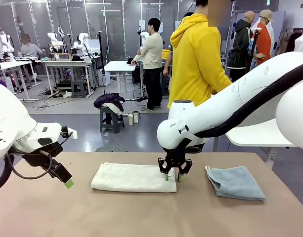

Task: Fold the towels and place them in the basket.
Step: When a person lays out a Towel with hook on the table, fold it in half twice.

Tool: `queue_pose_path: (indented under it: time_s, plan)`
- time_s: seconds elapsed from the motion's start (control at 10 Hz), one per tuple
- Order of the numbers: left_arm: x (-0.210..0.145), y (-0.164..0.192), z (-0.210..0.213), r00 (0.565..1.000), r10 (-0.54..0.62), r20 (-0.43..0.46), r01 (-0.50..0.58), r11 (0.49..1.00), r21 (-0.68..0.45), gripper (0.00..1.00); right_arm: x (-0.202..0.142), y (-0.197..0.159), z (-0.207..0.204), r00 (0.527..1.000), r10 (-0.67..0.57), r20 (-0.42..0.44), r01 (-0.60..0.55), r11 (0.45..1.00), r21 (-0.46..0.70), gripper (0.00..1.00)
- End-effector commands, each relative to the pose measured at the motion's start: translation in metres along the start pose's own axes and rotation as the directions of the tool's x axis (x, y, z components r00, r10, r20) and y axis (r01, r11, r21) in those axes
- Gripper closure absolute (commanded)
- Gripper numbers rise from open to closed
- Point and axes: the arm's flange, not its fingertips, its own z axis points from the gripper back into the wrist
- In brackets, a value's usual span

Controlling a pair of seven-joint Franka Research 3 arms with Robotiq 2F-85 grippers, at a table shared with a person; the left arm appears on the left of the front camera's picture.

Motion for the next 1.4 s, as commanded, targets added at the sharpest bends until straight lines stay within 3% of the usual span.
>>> queue_pose_path:
  time_s: [0.0, 0.9, 1.3]
  plan:
    - [0.002, 0.0, 0.0, 1.0, 0.008, -0.009, -0.008, 1.0, 0.011, 0.0, 0.007, 0.003, -0.002, 0.998, -0.065, -0.013, 0.065, 0.998, 0.006, 1.0]
    - [0.002, 0.0, 0.0, 1.0, 0.008, -0.009, -0.008, 1.0, 0.011, 0.0, 0.012, -0.001, 0.015, 0.999, -0.033, -0.01, 0.033, 0.999, 0.03, 1.0]
    - [0.002, 0.0, 0.0, 1.0, 0.008, -0.009, -0.008, 1.0, 0.011, 0.0, 0.013, -0.03, 0.053, 0.997, 0.075, 0.017, -0.073, 0.993, -0.095, 1.0]
